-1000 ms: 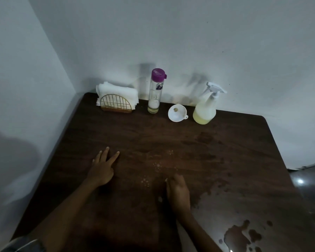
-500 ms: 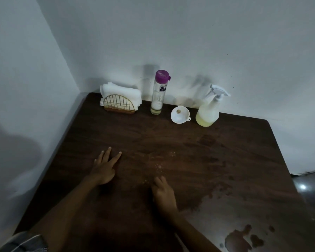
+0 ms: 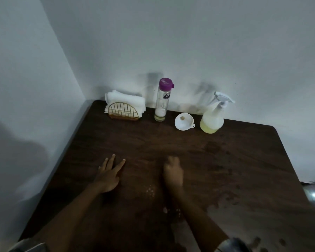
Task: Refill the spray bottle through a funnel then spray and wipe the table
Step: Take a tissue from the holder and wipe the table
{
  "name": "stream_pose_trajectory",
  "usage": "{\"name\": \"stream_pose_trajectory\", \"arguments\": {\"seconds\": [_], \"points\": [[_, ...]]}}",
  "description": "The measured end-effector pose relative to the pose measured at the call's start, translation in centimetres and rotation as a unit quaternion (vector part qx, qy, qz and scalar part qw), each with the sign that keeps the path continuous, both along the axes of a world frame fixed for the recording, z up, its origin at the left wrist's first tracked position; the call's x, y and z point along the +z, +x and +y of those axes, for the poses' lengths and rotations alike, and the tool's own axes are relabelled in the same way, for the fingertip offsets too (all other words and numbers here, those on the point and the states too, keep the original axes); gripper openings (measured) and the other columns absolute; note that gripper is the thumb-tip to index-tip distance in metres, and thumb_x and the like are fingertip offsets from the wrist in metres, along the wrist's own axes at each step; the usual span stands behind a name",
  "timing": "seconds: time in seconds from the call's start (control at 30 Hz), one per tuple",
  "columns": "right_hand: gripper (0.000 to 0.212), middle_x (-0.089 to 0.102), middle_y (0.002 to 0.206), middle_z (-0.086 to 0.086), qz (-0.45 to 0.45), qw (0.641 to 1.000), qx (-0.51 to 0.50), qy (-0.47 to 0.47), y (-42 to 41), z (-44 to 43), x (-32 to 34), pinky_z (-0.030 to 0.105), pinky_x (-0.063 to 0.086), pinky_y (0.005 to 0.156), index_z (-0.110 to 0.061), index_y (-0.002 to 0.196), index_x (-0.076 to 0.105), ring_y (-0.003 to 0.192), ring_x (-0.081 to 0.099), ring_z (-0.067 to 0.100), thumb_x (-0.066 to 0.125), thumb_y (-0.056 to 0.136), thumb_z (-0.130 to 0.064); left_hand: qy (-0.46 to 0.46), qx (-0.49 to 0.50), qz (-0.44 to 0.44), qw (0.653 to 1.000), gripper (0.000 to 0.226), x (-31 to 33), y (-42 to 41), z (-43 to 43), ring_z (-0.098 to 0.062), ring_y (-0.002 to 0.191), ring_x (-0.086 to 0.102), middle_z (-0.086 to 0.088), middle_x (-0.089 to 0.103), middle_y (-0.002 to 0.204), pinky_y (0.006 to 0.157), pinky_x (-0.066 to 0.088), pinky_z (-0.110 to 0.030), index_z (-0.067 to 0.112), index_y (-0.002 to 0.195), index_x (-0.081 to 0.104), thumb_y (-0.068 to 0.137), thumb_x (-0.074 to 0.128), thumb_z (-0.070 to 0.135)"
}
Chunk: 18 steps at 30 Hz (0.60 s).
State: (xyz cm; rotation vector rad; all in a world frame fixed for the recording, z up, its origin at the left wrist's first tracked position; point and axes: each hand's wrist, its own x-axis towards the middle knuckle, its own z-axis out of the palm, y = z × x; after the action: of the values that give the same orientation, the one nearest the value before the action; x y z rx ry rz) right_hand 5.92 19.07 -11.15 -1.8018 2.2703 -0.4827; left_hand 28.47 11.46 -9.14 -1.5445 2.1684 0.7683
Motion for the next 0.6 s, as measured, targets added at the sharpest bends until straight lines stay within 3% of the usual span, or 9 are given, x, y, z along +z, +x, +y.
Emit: {"name": "stream_pose_trajectory", "arguments": {"seconds": [0.07, 0.17, 0.27, 0.33, 0.4, 0.5, 0.6], "points": [[0.029, 0.052, 0.120, 0.013, -0.021, 0.995, 0.100, -0.017, 4.5, 1.1, 0.9, 0.036, 0.045, 0.087, -0.003, 0.113, 0.058, 0.106, 0.050, 0.030, 0.040, 0.091, -0.008, 0.001, -0.001, -0.001, 1.000, 0.071, 0.0, -0.1, 0.1, -0.031, 0.143, -0.017, -0.005, -0.023, 0.155, 0.117, 0.002, -0.050, 0.037, 0.146, -0.004, 0.094, 0.039, 0.018], [0.027, 0.063, 0.095, 0.004, 0.064, 0.977, 0.184, -0.091, 6.5, 2.8, 0.7, 0.026, 0.054, 0.061, -0.010, 0.081, 0.069, 0.090, 0.051, 0.020, 0.042, 0.081, -0.014, 0.001, 0.000, 0.004, 1.000, 0.071, 0.1, -0.2, 0.1, -0.031, 0.143, -0.018, -0.006, -0.023, 0.155, 0.117, 0.003, -0.050, 0.036, 0.147, -0.004, 0.093, 0.039, 0.016], [0.022, 0.064, 0.091, 0.008, 0.039, 0.994, 0.040, -0.095, 1.0, 1.7, 1.1, 0.017, 0.048, 0.068, -0.005, 0.086, 0.066, 0.084, 0.058, 0.025, 0.045, 0.086, -0.011, 0.001, 0.001, 0.005, 1.000, 0.071, 0.1, -0.2, 0.1, -0.030, 0.143, -0.018, -0.005, -0.024, 0.155, 0.117, 0.001, -0.049, 0.037, 0.146, -0.004, 0.093, 0.038, 0.016], [0.016, 0.063, 0.083, 0.011, 0.022, 0.988, -0.119, -0.098, -4.3, 0.8, 1.2, 0.030, 0.047, 0.061, -0.006, 0.077, 0.064, 0.078, 0.057, 0.030, 0.049, 0.082, -0.008, 0.000, 0.004, 0.007, 1.000, 0.071, 0.1, -0.3, 0.1, -0.030, 0.143, -0.018, -0.005, -0.024, 0.155, 0.117, 0.001, -0.049, 0.037, 0.146, -0.004, 0.093, 0.038, 0.017], [0.009, 0.062, 0.086, 0.018, -0.013, 0.976, -0.213, -0.053, -8.0, 0.5, 0.9, 0.036, 0.046, 0.059, 0.001, 0.076, 0.063, 0.083, 0.055, 0.036, 0.057, 0.081, -0.002, -0.001, 0.008, 0.011, 1.000, 0.071, 0.1, -0.2, 0.2, -0.030, 0.143, -0.018, -0.004, -0.024, 0.155, 0.117, 0.000, -0.048, 0.038, 0.146, -0.004, 0.093, 0.038, 0.018], [0.008, 0.061, 0.079, 0.020, -0.008, 0.971, -0.238, -0.032, -7.0, 1.2, -0.3, 0.038, 0.047, 0.057, 0.003, 0.070, 0.063, 0.078, 0.056, 0.038, 0.063, 0.077, -0.001, 0.003, 0.010, 0.013, 1.000, 0.071, 0.0, -0.2, 0.2, -0.030, 0.143, -0.019, -0.004, -0.024, 0.155, 0.116, -0.001, -0.049, 0.038, 0.146, -0.004, 0.093, 0.039, 0.018], [0.014, 0.060, 0.076, 0.010, -0.032, 0.980, -0.183, -0.075, -1.3, 2.5, -1.8, 0.036, 0.047, 0.062, -0.007, 0.068, 0.063, 0.075, 0.054, 0.028, 0.054, 0.079, -0.009, 0.002, 0.010, 0.010, 1.000, 0.072, 0.0, -0.1, 0.2, -0.030, 0.143, -0.018, -0.004, -0.024, 0.155, 0.116, 0.000, -0.049, 0.038, 0.146, -0.005, 0.093, 0.040, 0.018]]}}
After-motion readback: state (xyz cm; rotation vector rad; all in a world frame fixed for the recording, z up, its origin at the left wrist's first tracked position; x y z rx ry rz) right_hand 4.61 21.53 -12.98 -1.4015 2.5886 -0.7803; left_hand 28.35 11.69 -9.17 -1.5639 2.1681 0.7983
